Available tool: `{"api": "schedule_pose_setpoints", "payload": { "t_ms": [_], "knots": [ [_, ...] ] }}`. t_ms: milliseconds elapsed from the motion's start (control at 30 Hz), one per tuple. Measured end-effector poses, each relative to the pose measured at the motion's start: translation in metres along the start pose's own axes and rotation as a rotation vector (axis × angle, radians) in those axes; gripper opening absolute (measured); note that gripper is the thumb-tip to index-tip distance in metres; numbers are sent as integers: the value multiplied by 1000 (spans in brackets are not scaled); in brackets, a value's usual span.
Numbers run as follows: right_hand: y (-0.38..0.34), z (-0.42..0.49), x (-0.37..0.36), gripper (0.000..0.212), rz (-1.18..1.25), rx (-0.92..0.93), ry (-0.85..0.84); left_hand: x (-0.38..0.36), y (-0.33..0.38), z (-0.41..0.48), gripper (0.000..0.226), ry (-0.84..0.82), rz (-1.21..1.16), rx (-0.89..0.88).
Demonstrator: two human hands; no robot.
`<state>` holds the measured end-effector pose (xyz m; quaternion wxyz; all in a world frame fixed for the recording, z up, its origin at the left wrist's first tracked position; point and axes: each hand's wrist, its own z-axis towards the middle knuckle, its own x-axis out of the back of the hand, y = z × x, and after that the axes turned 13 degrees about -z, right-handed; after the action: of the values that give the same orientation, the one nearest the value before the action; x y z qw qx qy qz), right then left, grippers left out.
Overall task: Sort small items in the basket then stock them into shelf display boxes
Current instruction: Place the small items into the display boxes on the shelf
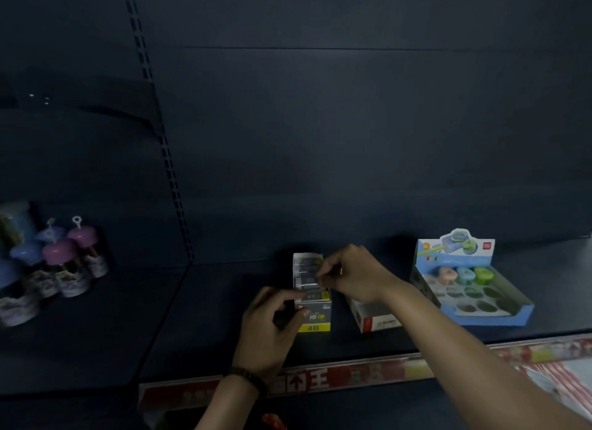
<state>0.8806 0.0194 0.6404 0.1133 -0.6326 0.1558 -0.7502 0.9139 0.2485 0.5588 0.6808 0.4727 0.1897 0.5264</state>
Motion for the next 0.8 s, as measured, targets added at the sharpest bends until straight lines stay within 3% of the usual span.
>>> {"api": "schedule_pose_setpoints", "payload": {
  "t_ms": [367,533,700,800],
  "knots": [
    [-6,-10,9,33,66,-4,-84,-3,1,-5,22,12,21,-33],
    [-4,-50,2,36,183,-40,248,-3,4,-8,29,97,61,-102],
    [10,-158,-23,33,274,-295,412,-29,29,-39,11,150,38,-392],
    [24,-249,-60,34,260,-560,451,-82,50,-84,7,-91,-142,-415]
  ]
}}
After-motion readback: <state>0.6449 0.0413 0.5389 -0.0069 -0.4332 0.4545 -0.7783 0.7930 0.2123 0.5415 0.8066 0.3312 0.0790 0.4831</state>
